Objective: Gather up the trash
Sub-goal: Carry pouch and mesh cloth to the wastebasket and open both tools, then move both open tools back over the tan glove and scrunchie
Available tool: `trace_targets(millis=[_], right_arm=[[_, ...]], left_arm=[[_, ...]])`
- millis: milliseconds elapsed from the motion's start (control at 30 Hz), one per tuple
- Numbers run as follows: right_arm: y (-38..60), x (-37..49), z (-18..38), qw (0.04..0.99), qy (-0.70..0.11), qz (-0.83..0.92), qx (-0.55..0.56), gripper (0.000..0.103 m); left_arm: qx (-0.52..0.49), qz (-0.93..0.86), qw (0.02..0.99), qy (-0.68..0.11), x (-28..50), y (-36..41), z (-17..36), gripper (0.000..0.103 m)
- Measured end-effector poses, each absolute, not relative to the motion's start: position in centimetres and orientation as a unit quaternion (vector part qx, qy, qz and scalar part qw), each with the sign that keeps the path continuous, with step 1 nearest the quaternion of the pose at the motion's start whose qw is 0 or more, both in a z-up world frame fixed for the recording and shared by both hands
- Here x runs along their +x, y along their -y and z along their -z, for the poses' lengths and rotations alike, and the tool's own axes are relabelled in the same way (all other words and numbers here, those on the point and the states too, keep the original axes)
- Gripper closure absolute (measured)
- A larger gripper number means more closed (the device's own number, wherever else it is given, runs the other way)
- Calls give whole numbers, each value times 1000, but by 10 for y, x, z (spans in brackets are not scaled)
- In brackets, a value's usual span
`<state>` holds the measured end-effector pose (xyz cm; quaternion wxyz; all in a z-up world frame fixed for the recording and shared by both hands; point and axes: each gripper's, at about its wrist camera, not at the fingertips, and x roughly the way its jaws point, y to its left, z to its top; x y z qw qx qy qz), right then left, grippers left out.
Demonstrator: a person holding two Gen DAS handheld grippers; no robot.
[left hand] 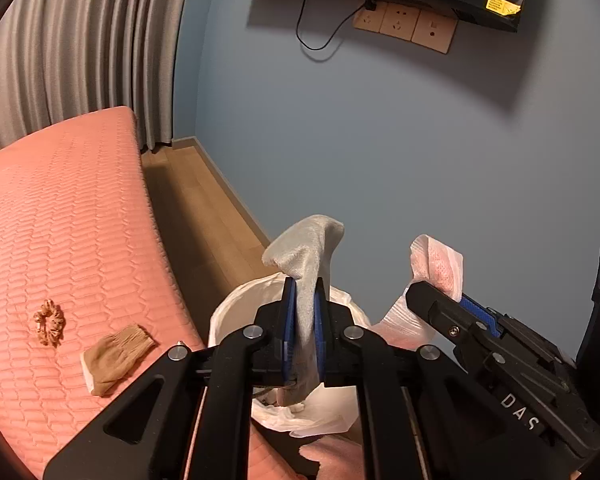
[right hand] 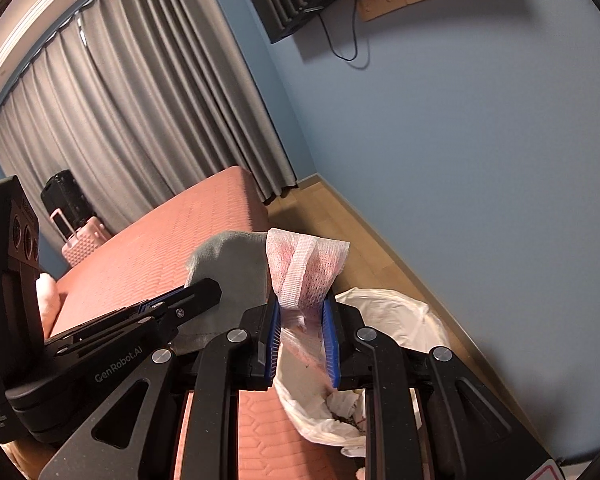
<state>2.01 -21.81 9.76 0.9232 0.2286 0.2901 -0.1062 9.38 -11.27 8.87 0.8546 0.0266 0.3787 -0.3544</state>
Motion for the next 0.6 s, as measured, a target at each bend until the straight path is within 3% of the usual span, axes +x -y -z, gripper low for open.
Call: trace_targets(millis=[33, 133, 167, 600], right_arm=[[221, 21, -96, 923, -290, 108, 230, 85], [225, 19, -94, 921, -290, 114, 234, 84], [224, 19, -94, 921, -290, 115, 234, 81], [219, 24, -91, 924, -288, 111, 227, 72]], left_arm=[[29, 353, 854, -380, 94, 115, -89, 88], [27, 336, 862, -378, 95, 117, -89, 47], [26, 330, 867, -374, 94, 116, -90, 42], [23, 305, 875, -375, 102, 104, -89, 42]])
